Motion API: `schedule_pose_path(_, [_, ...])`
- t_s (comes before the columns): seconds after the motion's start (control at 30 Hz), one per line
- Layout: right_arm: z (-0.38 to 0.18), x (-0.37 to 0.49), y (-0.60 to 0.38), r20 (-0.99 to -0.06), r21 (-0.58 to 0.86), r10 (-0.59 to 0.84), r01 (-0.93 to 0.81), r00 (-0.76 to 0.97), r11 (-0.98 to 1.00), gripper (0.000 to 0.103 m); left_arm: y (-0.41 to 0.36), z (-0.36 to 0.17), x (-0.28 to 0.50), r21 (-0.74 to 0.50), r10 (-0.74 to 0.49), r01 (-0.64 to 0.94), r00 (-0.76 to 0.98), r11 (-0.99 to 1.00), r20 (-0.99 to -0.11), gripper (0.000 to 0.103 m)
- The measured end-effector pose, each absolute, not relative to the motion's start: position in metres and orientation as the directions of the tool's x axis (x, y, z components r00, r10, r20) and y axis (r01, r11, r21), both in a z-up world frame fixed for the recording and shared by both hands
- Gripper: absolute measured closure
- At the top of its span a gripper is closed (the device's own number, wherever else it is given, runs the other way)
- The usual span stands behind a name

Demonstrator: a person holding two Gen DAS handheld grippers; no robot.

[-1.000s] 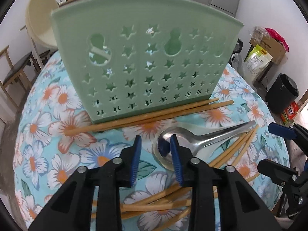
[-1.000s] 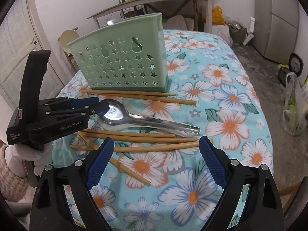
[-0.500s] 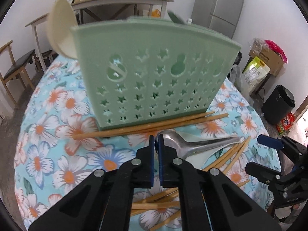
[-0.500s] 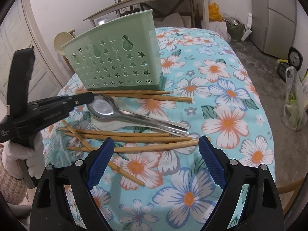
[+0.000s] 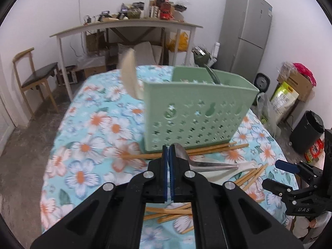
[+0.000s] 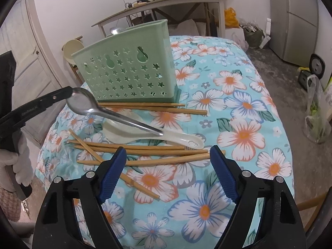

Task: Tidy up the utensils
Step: 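Lift the metal spoon with the left tool toward the green basket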

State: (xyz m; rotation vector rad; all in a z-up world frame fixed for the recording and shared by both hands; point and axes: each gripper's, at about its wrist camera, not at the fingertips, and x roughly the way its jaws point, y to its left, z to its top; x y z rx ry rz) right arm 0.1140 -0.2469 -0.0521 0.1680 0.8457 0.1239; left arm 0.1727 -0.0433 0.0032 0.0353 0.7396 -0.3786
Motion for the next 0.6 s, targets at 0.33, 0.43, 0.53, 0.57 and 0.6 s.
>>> schedule_pose_path(0.33, [-0.042,0.119,-0.214,-0.699,0.152,0.204,-0.136,0.685,0.979,0.04,0.012,0.026,0.151,-0.127,-0.253,0.222,0.749,0.967,-0.612,0.102])
schedule_pose_path(0.43, [-0.043,0.122,-0.205,-0.698,0.146,0.216,-0.159,0.683,0.976,0.041,0.032,0.033,0.143,-0.141,-0.226,0.176,0.775,0.974,-0.59,0.102])
schedule_pose_path(0.53, [-0.041,0.132,-0.19,-0.701,0.122,0.221,-0.192,0.678,0.974,0.042,0.047,0.036,0.139,-0.151,-0.201,0.138,0.791,0.979,-0.578,0.102])
schedule_pose_path(0.57, [-0.04,0.136,-0.182,-0.701,0.104,0.221,-0.209,0.679,0.972,0.042,0.052,0.037,0.138,-0.153,-0.194,0.129,0.793,0.98,-0.577,0.102])
schedule_pose_path(0.6, [-0.039,0.14,-0.176,-0.701,0.089,0.218,-0.221,0.679,0.971,0.043,0.055,0.036,0.138,-0.154,-0.189,0.121,0.794,0.981,-0.578,0.102])
